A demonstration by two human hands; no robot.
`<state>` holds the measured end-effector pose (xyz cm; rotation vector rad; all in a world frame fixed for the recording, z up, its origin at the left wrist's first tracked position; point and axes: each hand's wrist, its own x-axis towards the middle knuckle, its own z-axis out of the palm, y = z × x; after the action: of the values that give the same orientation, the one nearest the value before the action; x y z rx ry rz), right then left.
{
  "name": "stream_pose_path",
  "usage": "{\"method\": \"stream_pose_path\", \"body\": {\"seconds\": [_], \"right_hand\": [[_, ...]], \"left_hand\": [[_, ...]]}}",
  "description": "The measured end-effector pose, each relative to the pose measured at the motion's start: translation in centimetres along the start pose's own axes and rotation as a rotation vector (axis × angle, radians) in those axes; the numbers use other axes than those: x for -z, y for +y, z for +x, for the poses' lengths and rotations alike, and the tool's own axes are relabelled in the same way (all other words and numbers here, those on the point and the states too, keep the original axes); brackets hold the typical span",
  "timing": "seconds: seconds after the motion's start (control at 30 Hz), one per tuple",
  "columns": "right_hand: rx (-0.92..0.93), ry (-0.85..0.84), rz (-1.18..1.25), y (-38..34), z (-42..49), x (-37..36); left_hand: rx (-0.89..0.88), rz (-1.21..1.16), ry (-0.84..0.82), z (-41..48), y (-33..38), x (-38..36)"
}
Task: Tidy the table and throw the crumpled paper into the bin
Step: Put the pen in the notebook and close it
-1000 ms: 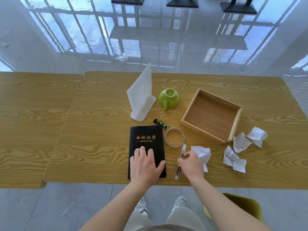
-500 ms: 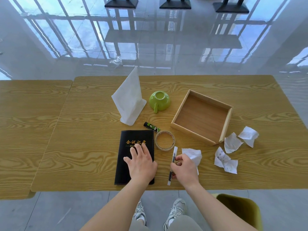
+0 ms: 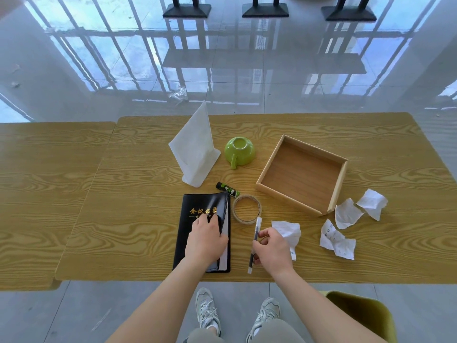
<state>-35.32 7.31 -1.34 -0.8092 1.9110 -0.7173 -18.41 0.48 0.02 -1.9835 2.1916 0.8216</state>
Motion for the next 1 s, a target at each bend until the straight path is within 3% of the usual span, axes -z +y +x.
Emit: {"method": "stream_pose_path", "body": {"seconds": [0.33,0.6,1.0], "right_hand": [[-0.017,-0.019,0.054,-1.0,0.1,-0.4],[0.032,-0.136,0.005,-4.5,0.8,-3.3],[0.075,-0.3,-0.215,-8.9,1.9,-11.1]], "left_hand": [[-0.152,-0.309,0.141,-1.7,-2.7,4.7],[-0.083,-0.485,0.211,-4.3,-6.8,8.3],[-0.01,-0.508,0.322,-5.0,-11.0,9.8]]}}
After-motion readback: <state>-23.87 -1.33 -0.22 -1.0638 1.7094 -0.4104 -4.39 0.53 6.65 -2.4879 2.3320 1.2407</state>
